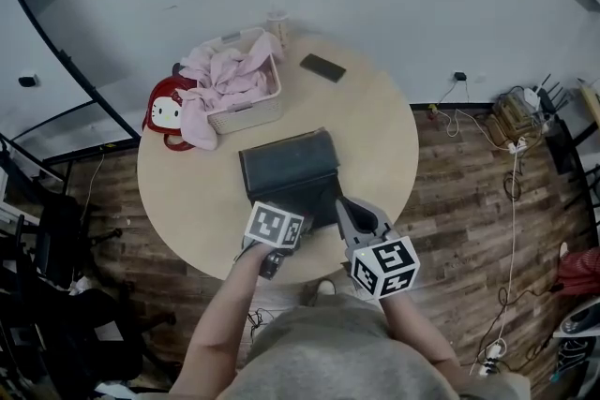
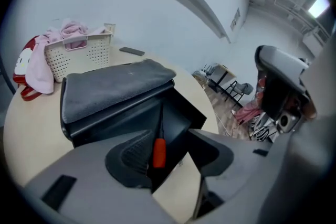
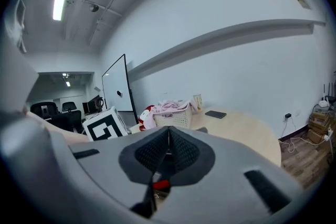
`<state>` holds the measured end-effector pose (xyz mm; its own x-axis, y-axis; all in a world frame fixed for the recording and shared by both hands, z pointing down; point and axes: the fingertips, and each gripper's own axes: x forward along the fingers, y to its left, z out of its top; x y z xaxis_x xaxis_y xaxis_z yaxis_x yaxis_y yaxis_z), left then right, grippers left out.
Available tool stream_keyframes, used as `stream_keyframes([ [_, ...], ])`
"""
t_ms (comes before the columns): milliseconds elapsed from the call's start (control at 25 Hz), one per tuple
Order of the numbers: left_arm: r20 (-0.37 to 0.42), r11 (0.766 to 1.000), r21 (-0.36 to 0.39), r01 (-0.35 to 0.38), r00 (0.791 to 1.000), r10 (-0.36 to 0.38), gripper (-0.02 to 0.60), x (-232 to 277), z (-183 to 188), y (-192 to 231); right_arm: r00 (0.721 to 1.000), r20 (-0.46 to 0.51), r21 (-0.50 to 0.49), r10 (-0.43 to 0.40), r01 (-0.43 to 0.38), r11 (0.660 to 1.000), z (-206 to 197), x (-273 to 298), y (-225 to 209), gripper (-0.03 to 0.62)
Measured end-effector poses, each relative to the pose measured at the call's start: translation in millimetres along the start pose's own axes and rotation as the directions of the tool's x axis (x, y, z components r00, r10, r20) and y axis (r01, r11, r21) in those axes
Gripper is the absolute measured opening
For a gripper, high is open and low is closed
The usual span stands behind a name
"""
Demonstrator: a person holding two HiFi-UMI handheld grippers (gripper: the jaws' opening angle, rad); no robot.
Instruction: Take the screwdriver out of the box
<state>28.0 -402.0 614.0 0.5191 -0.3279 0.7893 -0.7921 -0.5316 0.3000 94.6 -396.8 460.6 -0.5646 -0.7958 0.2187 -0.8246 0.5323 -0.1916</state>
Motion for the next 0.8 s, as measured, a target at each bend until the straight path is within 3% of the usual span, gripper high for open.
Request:
stream_keyframes([
  [360,-0.226,0.996,0.084,0.003,0.974,0.016,0.198,47,-14,8,0.999,-0.029,0.022,0.013,-0.013,1.000,-9,9,-23,0.000],
  [800,-0.290,0.970,0.230,-0.079,0.946,0.146,0.131,73,-16,26,0.998,-0.059,0.043,0.010,-0.008,0.999,-19,17,-38,0.000],
])
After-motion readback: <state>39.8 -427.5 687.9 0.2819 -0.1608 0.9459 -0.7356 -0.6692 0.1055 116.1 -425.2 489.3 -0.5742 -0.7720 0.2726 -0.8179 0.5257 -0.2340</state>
